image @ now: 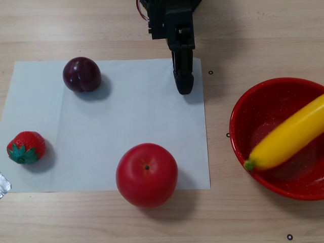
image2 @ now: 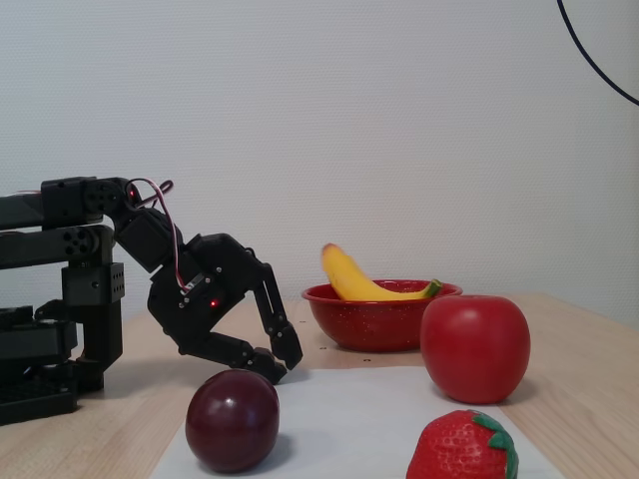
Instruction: Grasp the banana and put it in the red bowl.
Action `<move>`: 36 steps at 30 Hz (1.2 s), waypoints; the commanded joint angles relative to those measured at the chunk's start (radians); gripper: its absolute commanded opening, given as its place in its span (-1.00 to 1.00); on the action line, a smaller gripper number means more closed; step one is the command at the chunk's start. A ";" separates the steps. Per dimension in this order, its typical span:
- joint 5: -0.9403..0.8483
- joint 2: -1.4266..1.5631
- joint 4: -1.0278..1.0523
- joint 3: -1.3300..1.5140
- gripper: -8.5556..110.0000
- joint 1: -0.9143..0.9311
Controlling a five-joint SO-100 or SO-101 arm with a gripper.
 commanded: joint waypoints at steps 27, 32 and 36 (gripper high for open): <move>0.051 -0.005 0.167 0.005 -0.85 0.003; 0.052 -0.005 0.167 0.005 -0.85 0.003; 0.054 -0.005 0.167 0.005 -0.85 0.003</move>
